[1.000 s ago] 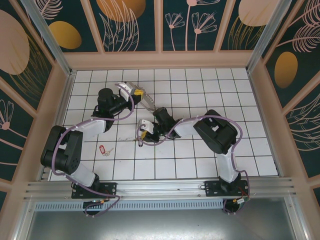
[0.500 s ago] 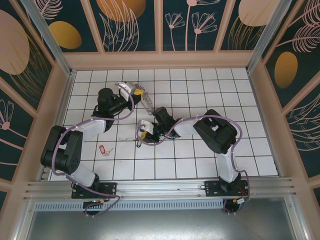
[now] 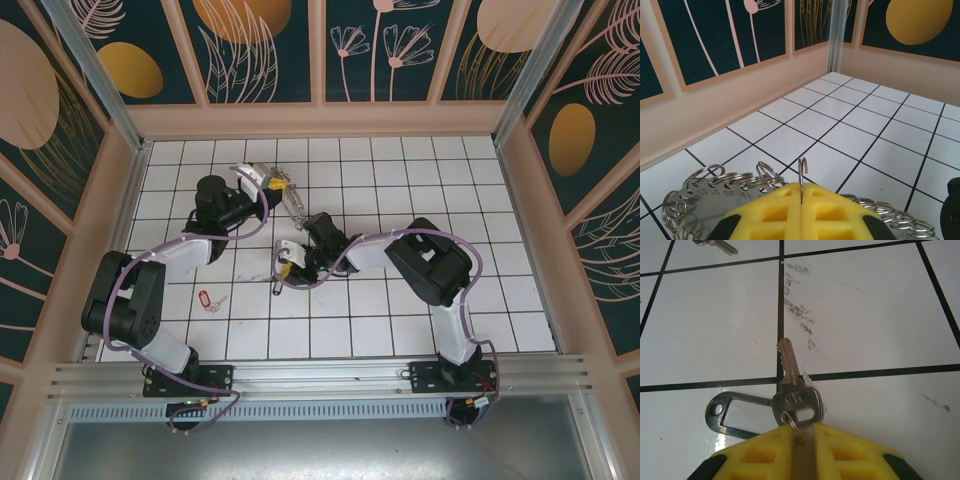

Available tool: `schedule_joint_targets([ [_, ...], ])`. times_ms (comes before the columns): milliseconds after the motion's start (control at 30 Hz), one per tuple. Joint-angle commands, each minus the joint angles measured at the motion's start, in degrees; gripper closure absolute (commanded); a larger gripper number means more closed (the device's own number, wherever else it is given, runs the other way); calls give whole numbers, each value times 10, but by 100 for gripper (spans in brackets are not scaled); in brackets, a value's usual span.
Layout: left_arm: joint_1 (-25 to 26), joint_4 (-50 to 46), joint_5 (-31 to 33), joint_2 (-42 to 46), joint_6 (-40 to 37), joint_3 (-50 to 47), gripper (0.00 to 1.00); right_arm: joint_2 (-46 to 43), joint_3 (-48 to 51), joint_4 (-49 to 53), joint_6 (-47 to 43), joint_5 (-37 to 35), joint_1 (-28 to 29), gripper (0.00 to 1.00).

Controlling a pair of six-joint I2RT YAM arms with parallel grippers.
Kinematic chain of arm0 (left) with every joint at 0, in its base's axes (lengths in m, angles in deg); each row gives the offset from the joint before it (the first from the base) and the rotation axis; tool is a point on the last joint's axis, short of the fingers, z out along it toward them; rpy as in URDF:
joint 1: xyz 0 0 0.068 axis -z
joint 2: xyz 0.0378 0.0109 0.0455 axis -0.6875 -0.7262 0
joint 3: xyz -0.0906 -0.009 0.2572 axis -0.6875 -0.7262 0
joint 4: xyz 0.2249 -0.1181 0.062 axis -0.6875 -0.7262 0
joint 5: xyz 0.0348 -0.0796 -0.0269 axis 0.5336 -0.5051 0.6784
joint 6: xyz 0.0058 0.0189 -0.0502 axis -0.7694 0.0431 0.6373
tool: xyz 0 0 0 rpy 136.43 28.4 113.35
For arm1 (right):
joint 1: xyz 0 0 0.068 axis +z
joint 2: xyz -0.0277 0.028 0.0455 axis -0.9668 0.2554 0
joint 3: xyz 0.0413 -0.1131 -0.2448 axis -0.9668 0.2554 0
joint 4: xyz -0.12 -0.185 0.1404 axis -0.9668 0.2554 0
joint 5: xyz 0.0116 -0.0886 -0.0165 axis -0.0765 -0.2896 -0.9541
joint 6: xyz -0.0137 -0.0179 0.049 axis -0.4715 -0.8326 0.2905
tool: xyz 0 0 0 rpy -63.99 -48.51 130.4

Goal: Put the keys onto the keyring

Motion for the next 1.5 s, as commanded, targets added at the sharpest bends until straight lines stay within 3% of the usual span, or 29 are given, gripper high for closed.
schedule_joint_targets([
  [0,-5,14,-8,4,-8,19,100,13,-11,16,-10,18,-1,87],
  [233,-4,12,-8,6,-9,18,100,-21,25,-13,0,1,-2,100],
  [433,-4,9,-11,14,-11,12,100,-105,115,-64,67,-41,-22,100],
  [667,-5,-3,-15,34,-22,-3,100,-239,271,-106,188,-127,-90,100],
  [833,-4,-6,-11,50,-23,-17,100,-281,317,-124,264,-180,-132,100],
  [1100,-4,-6,-8,59,-20,-28,100,-240,300,-123,274,-156,-141,100],
  [1467,-4,-3,-6,55,-19,-28,100,-135,137,22,359,-38,-201,96],
])
